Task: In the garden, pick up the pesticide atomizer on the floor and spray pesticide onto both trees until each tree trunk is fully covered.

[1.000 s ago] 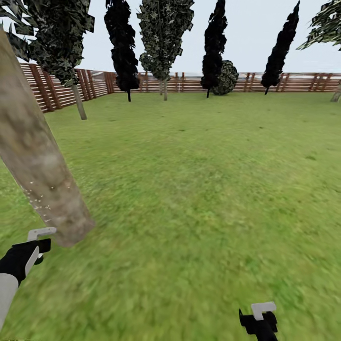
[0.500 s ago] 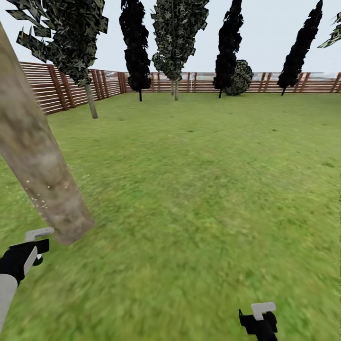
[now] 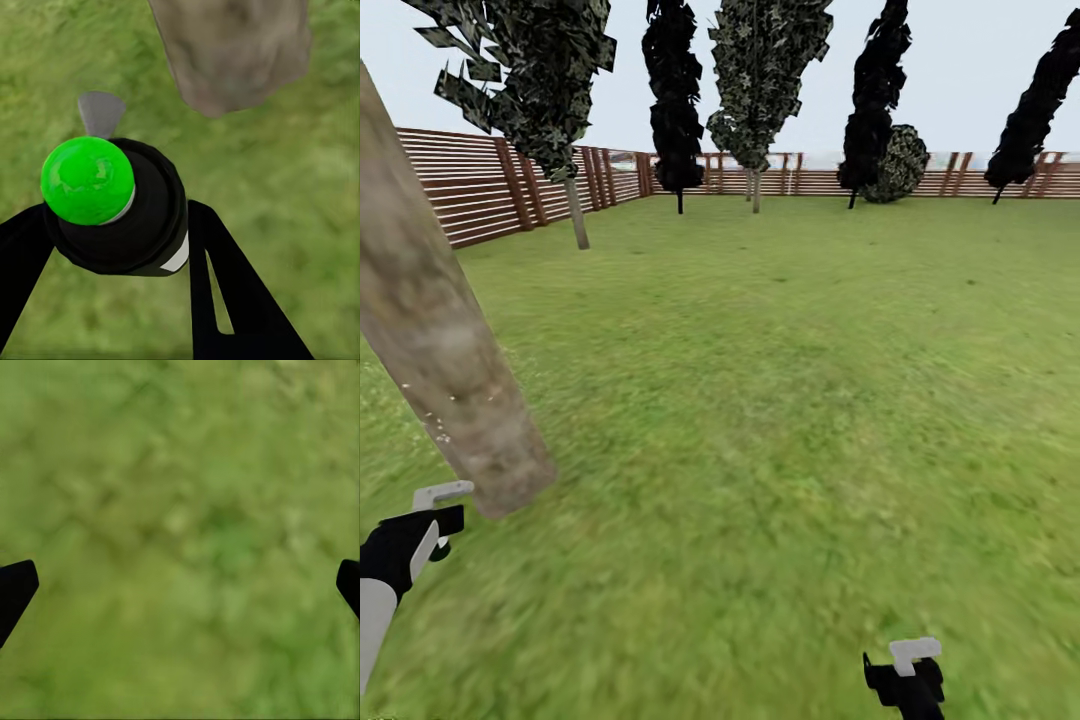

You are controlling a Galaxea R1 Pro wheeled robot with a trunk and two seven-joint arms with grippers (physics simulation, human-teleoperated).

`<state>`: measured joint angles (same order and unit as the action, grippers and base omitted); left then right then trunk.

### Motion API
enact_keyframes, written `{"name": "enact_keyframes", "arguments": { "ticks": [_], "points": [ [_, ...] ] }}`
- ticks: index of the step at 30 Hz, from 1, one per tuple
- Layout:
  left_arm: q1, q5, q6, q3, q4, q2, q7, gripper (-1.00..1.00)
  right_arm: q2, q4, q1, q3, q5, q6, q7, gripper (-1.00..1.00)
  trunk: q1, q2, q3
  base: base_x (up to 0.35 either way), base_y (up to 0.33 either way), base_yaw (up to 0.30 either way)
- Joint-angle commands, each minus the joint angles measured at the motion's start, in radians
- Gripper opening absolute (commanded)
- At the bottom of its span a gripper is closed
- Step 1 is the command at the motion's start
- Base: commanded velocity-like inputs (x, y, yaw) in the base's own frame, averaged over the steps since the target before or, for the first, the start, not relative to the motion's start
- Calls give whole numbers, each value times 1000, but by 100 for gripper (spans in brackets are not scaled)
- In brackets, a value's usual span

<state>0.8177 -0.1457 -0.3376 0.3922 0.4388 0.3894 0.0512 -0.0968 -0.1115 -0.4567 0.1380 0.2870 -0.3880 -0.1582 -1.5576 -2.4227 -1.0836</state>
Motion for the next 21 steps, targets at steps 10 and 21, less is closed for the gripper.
{"name": "enact_keyframes", "arguments": {
  "ticks": [10, 21],
  "points": [
    [1, -11, -4, 5, 0, -1, -2, -100, 0, 1, 0, 7, 11, -3, -2, 100, 0, 0, -1, 293, -120, 276],
    [1, -12, -4, 3, 0, -6, -2, -100, 0, 1, 0, 7, 11, -3, -2, 100, 0, 0, -1, 134, -81, 264]
  ]
}}
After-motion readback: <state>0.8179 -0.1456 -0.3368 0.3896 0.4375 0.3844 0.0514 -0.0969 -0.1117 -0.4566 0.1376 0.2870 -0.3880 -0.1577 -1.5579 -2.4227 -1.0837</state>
